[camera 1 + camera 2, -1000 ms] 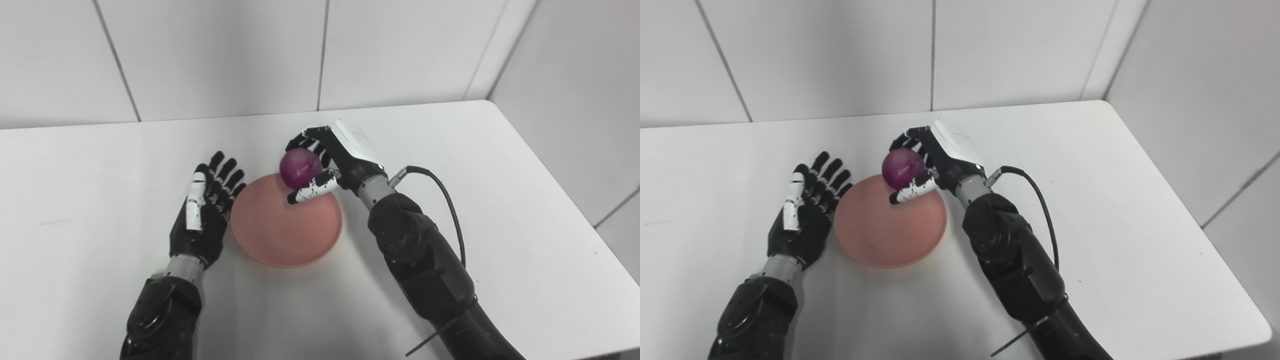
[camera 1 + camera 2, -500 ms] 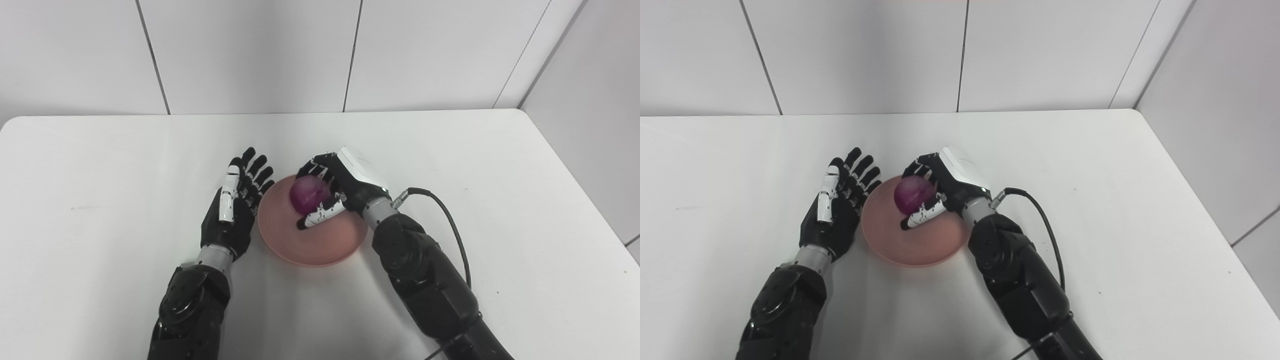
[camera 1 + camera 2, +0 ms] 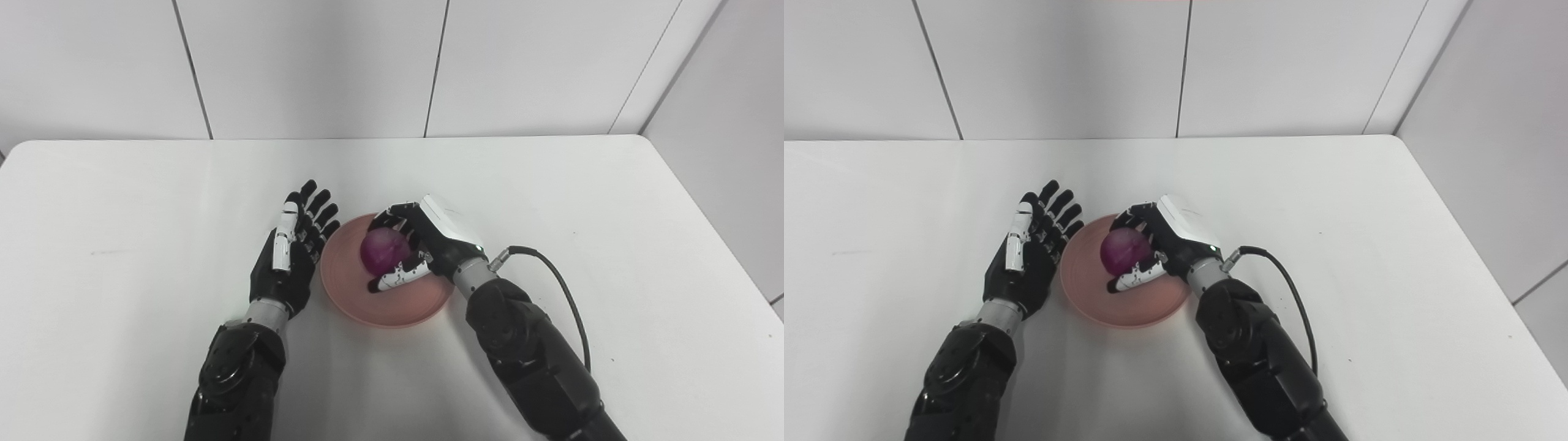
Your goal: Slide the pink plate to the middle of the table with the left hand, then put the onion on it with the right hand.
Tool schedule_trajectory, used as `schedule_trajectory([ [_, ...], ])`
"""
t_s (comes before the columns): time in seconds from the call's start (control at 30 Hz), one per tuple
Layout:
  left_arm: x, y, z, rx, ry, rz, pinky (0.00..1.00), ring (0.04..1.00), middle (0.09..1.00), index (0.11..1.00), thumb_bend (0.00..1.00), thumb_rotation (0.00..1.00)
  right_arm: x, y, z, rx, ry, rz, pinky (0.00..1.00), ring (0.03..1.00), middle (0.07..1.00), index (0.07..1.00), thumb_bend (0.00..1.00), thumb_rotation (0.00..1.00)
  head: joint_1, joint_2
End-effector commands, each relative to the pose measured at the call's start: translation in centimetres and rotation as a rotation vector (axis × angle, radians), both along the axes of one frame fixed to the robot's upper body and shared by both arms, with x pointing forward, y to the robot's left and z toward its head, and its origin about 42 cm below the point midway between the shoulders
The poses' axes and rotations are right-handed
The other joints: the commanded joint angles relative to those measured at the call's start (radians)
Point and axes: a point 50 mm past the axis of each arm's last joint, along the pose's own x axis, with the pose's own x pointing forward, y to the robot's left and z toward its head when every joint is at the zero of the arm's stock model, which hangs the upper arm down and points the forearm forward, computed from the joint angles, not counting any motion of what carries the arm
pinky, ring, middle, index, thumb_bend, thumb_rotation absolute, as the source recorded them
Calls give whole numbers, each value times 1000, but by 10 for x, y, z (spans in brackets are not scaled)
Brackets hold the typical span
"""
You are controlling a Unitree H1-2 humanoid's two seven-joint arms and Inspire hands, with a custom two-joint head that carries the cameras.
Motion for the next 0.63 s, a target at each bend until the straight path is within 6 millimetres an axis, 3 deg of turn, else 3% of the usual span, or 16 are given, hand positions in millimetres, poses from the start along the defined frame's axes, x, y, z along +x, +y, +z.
schedule_trajectory([
  [0.0,0,-5,1,2,10,-8,944,952,963,955,431,1000,-1,0,13,2,-61,29,493,597,664,660,907,280,-1,0],
  [0.03,0,-5,0,3,10,-8,943,951,963,955,432,1000,-2,-1,13,4,-54,28,435,541,616,695,924,288,-1,0],
  [0.13,0,-4,0,-1,11,-10,944,949,962,956,432,1000,-4,-3,10,-2,-35,38,396,499,568,744,946,306,-4,1],
  [0.17,0,-4,0,0,10,-10,942,947,960,954,432,1000,-5,-3,9,-4,-33,44,551,648,709,784,966,328,-4,1],
  [0.27,0,-4,0,-2,14,-11,940,946,959,952,435,1000,-7,-4,7,-25,-27,57,729,814,837,852,998,404,-7,-1],
  [0.47,0,-4,0,1,16,-6,932,939,956,951,433,1000,-11,-5,10,-35,-55,102,901,903,934,955,1000,472,-7,-3],
  [0.6,0,-3,0,0,15,-7,936,942,959,954,435,1000,-14,-6,14,-13,-85,114,870,916,952,985,1000,534,-8,-4],
])
